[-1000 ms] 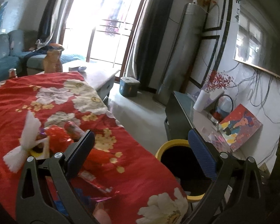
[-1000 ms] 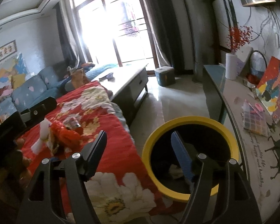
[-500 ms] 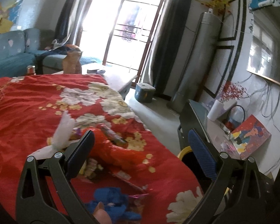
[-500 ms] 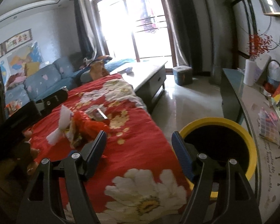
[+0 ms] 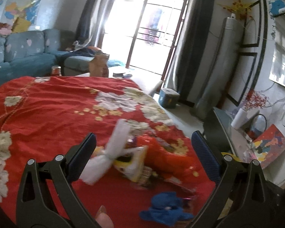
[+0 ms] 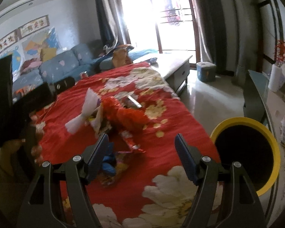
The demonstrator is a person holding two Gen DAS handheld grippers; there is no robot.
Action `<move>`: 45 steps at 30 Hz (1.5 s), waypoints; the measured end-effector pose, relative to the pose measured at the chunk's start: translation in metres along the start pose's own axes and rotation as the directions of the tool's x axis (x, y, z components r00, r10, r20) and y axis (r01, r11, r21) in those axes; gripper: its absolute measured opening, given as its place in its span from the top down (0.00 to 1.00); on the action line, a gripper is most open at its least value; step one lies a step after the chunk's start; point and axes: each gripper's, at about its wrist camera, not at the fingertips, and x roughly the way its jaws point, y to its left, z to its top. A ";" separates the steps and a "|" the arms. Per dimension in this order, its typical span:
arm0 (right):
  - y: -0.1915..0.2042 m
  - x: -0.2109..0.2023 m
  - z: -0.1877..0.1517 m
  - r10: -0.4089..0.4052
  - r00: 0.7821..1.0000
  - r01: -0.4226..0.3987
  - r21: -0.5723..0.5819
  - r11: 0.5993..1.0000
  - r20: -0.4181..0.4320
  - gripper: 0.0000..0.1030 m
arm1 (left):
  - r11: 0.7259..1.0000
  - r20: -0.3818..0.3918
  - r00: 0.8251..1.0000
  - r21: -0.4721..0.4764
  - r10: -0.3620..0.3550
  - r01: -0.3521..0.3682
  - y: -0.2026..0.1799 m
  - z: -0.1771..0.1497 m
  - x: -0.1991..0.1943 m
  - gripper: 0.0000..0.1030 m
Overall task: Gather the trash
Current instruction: 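Grasp the white foam mesh with the left tool while the right tool grasps the blue crumpled plastic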
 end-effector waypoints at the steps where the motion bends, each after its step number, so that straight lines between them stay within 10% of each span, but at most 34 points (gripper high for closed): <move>1: 0.005 0.002 -0.002 0.009 1.000 -0.009 -0.011 1.000 -0.008 0.32 | 1.000 -0.003 1.000 0.001 0.008 -0.008 0.004 0.000 0.000 0.11; 13: 0.050 0.031 -0.021 0.111 0.983 -0.132 -0.140 0.981 -0.147 0.49 | 0.994 -0.099 0.989 -0.018 0.109 -0.111 0.068 -0.015 0.010 0.11; 27: 0.087 0.077 -0.034 0.103 0.958 -0.179 -0.278 0.944 -0.269 0.63 | 0.998 -0.289 0.957 -0.052 0.015 -0.031 0.092 -0.041 0.051 0.19; 31: 0.086 0.077 -0.037 0.097 0.963 -0.171 -0.292 0.941 -0.250 0.90 | 0.998 -0.316 0.949 -0.053 0.003 -0.021 0.091 -0.048 0.057 0.38; 45: 0.080 0.064 -0.034 0.143 0.972 -0.187 -0.246 0.951 -0.186 0.99 | 0.999 -0.322 0.946 -0.035 -0.041 0.031 0.083 -0.048 0.054 0.94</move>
